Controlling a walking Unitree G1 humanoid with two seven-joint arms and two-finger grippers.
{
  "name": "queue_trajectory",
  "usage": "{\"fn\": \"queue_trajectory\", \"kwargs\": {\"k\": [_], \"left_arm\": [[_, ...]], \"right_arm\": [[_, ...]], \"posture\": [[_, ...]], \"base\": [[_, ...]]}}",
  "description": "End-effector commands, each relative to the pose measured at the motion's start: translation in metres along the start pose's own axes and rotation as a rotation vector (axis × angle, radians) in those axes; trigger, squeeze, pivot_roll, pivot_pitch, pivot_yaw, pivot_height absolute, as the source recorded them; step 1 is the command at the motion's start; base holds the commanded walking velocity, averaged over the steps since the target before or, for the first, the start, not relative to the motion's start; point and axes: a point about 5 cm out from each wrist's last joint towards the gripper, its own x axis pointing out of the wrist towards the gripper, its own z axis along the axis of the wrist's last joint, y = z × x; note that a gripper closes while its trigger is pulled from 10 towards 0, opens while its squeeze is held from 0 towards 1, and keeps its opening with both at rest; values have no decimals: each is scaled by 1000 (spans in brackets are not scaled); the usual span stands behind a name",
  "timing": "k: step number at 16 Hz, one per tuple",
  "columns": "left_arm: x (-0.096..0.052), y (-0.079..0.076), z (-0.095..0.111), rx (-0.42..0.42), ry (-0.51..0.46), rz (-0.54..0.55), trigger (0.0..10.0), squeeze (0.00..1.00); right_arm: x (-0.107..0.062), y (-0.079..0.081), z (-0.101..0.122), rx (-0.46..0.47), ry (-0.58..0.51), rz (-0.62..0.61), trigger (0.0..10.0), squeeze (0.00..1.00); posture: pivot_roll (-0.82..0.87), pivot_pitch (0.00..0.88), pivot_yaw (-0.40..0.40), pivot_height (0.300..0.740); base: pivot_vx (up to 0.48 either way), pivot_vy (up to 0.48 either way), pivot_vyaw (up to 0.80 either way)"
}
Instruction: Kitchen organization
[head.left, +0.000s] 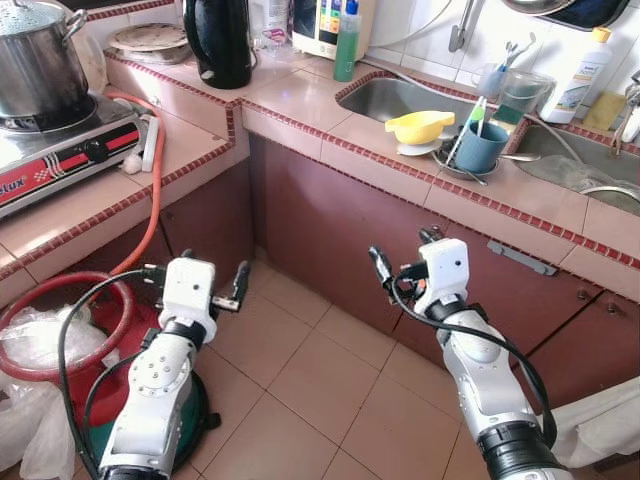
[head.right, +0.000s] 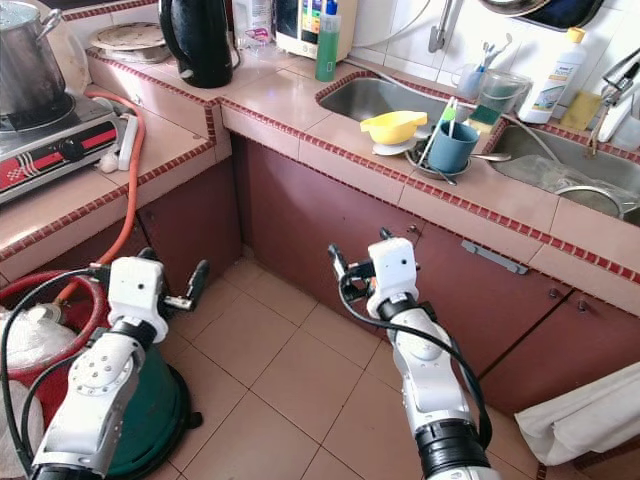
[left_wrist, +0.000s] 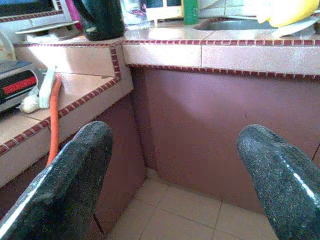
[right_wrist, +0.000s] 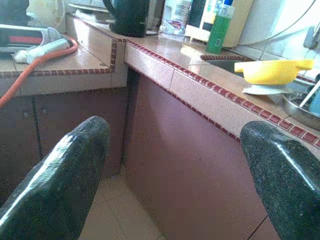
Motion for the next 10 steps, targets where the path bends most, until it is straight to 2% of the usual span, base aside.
{"fn": "queue_trajectory", "kwargs": {"k": [1, 8, 10], "left_arm": [[3, -4, 8, 12, -19, -12, 10000, 0], [5, -7, 10, 9, -23, -32, 10000, 0], [5, -7, 11, 3, -24, -37, 10000, 0]], "right_arm": [[2, -3, 5, 1, -8, -2, 10000, 0], [1, -5, 5, -16, 9, -14, 10000, 0], [2, -5, 6, -18, 8, -14, 10000, 0]], "posture": [[-50, 0, -36, 740], [-54, 0, -32, 740], [-54, 0, -33, 740]], "base": [[0, 0, -744], [0, 0, -744], [0, -463, -741]]}}
